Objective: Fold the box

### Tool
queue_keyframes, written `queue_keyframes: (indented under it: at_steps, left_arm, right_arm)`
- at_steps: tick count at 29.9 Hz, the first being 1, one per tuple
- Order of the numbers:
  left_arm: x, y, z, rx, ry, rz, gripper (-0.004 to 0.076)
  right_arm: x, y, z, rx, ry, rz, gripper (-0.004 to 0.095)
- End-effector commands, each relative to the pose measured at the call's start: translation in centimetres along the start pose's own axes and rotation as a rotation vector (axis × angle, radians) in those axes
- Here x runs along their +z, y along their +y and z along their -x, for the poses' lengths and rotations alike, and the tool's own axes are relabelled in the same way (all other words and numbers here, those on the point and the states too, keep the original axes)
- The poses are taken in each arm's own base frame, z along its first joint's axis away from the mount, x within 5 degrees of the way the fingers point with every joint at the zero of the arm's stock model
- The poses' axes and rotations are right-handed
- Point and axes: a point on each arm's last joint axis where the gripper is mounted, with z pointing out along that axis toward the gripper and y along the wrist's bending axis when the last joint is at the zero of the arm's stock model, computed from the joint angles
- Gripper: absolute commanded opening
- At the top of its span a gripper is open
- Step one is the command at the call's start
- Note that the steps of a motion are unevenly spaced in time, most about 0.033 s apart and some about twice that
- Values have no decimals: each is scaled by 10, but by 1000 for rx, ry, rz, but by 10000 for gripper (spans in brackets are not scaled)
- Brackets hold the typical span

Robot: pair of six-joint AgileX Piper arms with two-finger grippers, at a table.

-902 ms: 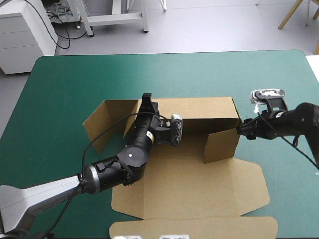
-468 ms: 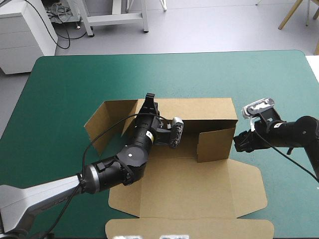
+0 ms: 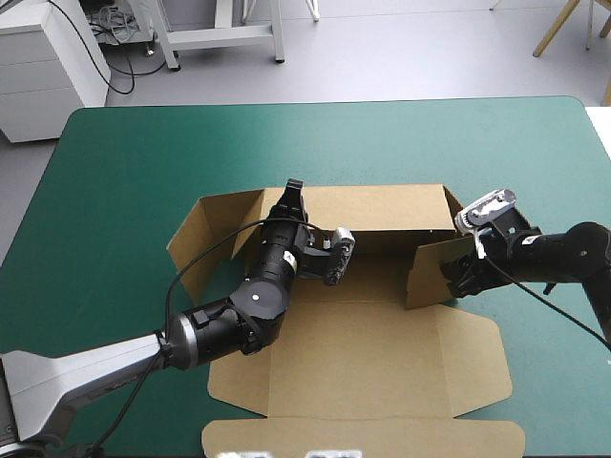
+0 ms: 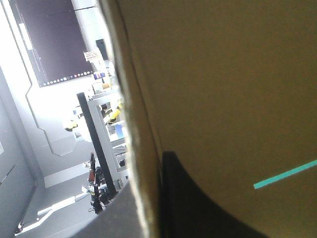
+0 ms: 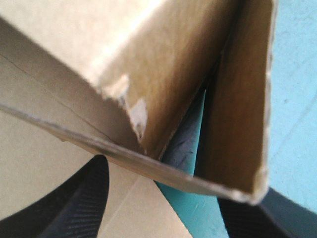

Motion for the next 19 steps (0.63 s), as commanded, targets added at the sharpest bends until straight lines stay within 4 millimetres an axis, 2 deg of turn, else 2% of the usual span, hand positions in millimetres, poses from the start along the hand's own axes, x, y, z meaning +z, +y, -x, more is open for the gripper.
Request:
queue_keyframes:
  at_steps: [1,5,13,15,19]
  left_arm:
    - [-5,8,-2,-11,1,15,-10]
    - [-5,8,-2,-18,5,16,-10]
    - [-5,8,-3,-18,9,16,-10]
    - [-5,8,-3,-18,9,16,-10]
    - [-5,8,-3,-18,8,16,-10]
  right_arm:
    - [-8,5,14,1,-153,13,576]
    - [4,7,12,27,-183,81,576]
    - [26,-3,5,94,-160,63,566]
    - [29,-5,7,119,-184,59,492]
    - [30,0,13,57,-223,63,201]
